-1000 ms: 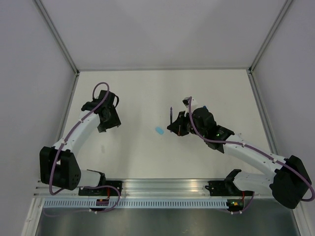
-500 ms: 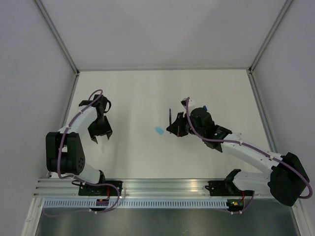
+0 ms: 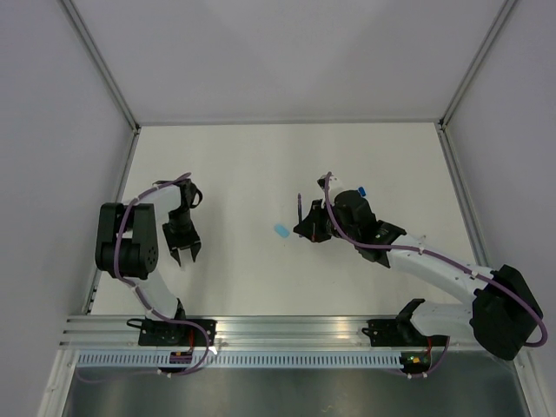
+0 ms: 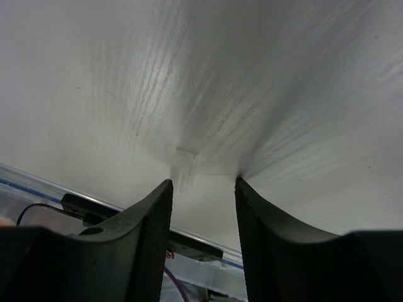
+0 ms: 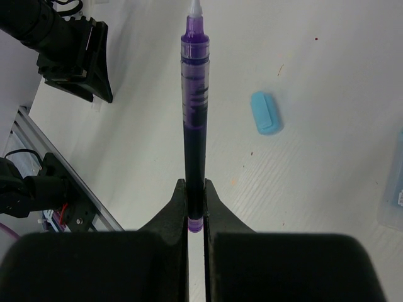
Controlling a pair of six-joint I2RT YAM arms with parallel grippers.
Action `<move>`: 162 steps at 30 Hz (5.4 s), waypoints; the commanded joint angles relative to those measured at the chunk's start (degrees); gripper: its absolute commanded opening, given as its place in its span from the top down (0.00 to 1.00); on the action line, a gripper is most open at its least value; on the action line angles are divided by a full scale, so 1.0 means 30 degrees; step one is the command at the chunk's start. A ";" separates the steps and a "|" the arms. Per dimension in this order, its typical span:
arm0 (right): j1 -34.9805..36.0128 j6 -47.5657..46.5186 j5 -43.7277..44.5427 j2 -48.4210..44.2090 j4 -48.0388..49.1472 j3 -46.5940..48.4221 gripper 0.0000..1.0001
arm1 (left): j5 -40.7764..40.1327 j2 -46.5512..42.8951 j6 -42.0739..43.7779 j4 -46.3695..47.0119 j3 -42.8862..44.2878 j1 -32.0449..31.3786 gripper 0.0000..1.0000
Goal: Insert the pens into the pen caps
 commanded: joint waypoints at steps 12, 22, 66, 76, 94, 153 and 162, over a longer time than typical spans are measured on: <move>0.0025 -0.0080 -0.0044 0.0090 0.0539 0.0384 1.00 | -0.0242 0.0979 0.0487 0.0778 -0.0245 0.0431 0.55; 0.0025 -0.0167 0.0073 0.0003 0.0392 0.0473 1.00 | 0.0959 0.1389 0.1687 0.1861 -0.0451 0.0402 0.79; 0.0025 -0.0665 0.1480 -0.0378 -0.0076 0.0648 1.00 | 0.2013 0.1359 0.6493 0.4001 0.3330 -0.8036 0.43; 0.0025 -0.0665 0.1450 -0.0495 -0.0076 0.0648 1.00 | 0.2628 0.2882 0.6377 0.3739 0.3915 -0.7714 0.50; 0.0025 -0.0695 0.1450 -0.0467 -0.0076 0.0648 1.00 | 0.3158 0.3527 0.5001 0.2537 0.4325 -0.7420 0.98; 0.3482 -0.1486 -0.3443 0.2553 0.5314 0.0093 1.00 | 1.3704 -1.3961 -0.3731 1.9441 -0.4462 -0.6658 0.98; 0.3483 -0.1427 -0.3266 0.2288 0.5461 -0.0055 1.00 | 1.3558 -1.4431 -0.3849 2.0349 -0.5283 -0.6834 0.98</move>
